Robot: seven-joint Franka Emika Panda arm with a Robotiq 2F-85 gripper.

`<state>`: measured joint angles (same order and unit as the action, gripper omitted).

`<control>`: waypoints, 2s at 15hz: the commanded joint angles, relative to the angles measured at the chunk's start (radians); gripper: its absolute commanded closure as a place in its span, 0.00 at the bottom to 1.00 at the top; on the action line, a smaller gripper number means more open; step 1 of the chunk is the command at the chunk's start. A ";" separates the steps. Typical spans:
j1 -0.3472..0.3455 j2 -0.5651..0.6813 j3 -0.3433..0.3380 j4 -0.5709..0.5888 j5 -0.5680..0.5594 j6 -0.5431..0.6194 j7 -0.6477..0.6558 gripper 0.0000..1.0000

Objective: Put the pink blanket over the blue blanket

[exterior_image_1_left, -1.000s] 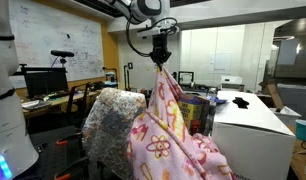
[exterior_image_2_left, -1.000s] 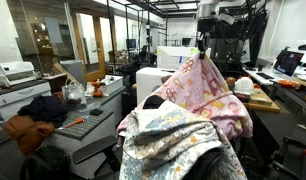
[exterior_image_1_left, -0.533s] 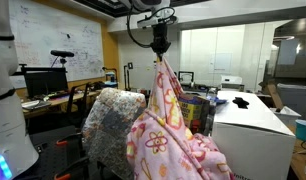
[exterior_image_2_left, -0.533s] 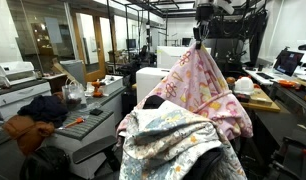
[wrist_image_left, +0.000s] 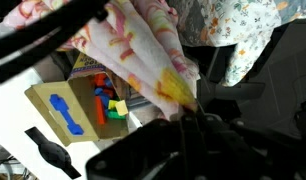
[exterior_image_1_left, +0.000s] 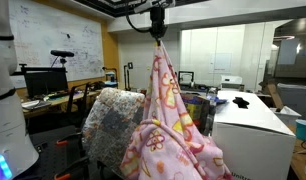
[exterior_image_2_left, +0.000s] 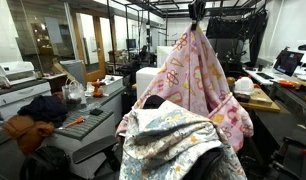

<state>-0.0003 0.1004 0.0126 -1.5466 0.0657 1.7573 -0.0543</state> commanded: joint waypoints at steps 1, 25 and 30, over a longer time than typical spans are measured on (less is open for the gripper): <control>0.015 0.013 0.009 0.136 0.015 -0.086 0.082 0.99; 0.023 0.195 -0.002 0.648 0.028 -0.169 0.388 0.99; -0.004 0.294 -0.008 0.708 0.016 -0.131 0.385 0.99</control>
<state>0.0020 0.3406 0.0050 -0.9233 0.0676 1.6239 0.3209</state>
